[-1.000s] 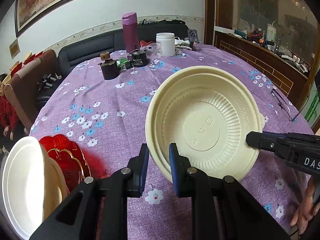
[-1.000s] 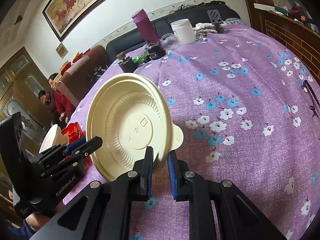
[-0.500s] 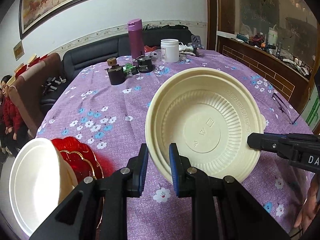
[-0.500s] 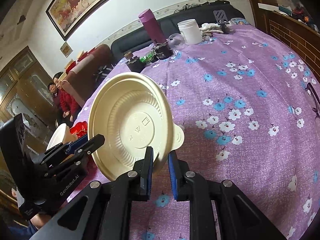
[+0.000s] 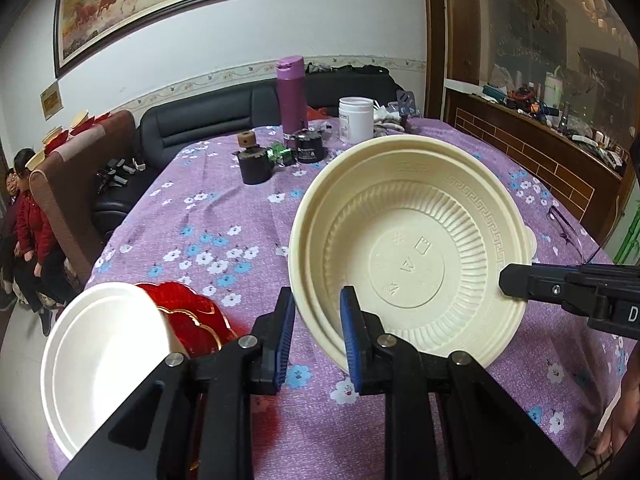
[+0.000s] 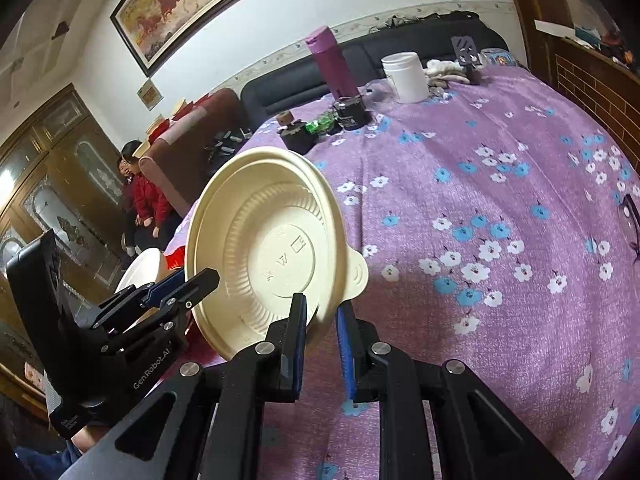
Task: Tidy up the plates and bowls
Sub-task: 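Carry the strainer bowl with both tools over the red plate stack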
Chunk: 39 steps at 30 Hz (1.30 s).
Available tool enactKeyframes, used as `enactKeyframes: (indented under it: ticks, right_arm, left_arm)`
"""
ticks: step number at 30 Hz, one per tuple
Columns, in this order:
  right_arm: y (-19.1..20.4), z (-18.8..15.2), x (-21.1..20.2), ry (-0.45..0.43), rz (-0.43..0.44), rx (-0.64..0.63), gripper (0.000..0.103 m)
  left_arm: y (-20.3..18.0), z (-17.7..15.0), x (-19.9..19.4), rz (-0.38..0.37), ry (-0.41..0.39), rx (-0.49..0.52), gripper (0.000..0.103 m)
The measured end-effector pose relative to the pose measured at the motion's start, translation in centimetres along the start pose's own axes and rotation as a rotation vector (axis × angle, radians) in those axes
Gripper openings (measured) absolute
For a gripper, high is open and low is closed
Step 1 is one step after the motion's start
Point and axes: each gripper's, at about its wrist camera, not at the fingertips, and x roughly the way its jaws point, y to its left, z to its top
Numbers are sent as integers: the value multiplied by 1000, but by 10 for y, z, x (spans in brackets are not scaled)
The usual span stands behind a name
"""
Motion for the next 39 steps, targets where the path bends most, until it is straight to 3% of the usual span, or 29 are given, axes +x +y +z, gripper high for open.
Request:
enactKeyframes:
  ticks: [6, 16, 30, 39]
  right_arm:
    - [17, 7, 0, 11, 39, -24, 18]
    - [69, 25, 8, 54, 175, -83, 18]
    - [155, 24, 69, 279, 427, -115, 19]
    - [166, 7, 111, 394, 463, -72, 19]
  left_arm:
    - [17, 5, -15, 21, -26, -21, 26]
    - [77, 3, -57, 57, -57, -109, 26]
    - [170, -34, -94, 162, 15, -255, 29]
    - [190, -53, -82, 175, 74, -294, 29]
